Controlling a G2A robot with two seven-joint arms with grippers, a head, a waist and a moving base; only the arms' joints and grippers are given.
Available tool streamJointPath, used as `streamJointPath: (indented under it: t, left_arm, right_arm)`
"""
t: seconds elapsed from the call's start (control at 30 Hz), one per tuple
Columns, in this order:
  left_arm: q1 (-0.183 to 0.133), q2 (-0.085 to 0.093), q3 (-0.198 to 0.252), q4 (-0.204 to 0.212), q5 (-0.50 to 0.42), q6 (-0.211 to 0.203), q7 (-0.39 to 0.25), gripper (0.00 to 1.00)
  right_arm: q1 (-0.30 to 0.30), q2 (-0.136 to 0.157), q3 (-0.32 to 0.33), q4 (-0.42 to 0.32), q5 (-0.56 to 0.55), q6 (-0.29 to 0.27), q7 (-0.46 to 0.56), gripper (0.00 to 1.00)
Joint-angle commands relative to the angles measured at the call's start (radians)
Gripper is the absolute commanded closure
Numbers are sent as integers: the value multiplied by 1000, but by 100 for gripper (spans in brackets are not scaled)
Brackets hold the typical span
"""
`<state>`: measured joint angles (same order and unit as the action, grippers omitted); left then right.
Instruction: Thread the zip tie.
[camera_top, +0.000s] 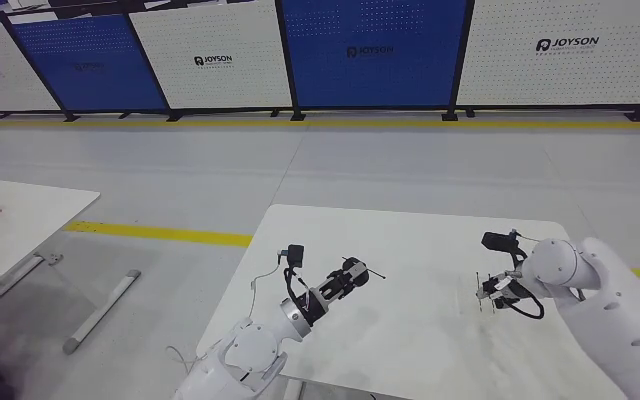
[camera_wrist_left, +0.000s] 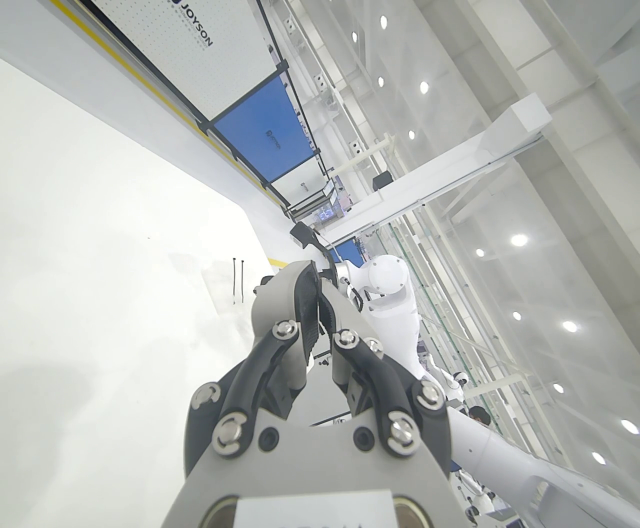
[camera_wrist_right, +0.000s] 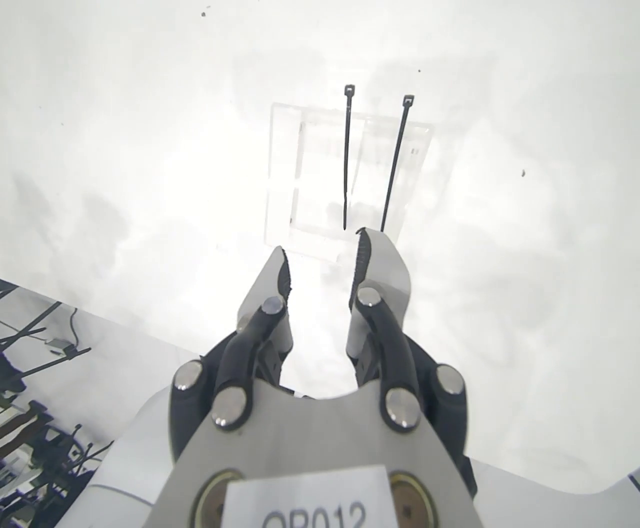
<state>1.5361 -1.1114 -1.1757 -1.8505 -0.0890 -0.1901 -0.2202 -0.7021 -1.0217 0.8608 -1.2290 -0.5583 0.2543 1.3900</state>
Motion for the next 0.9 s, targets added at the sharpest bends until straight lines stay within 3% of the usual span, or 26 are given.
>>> streamJointPath:
  t: [0.0, 0.13, 0.63, 0.73, 0.87]
  left_arm:
    - [0, 0, 0, 0, 0, 0, 0, 100]
    - [0, 0, 0, 0, 0, 0, 0, 100]
    - [0, 0, 0, 0, 0, 0, 0, 100]
    - [0, 0, 0, 0, 0, 0, 0, 100]
    - [0, 0, 0, 0, 0, 0, 0, 100]
  right_arm:
    - [11, -3, -16, 9, -10, 16, 0, 74]
    - [27, -10, -35, 33, -9, 29, 0, 71]
    - [58, -52, -76, 149, 14, -26, -121, 65]
    - [58, -54, -68, 149, 29, -58, -144, 65]
    - [42, -45, -37, 109, 18, -55, -170, 65]
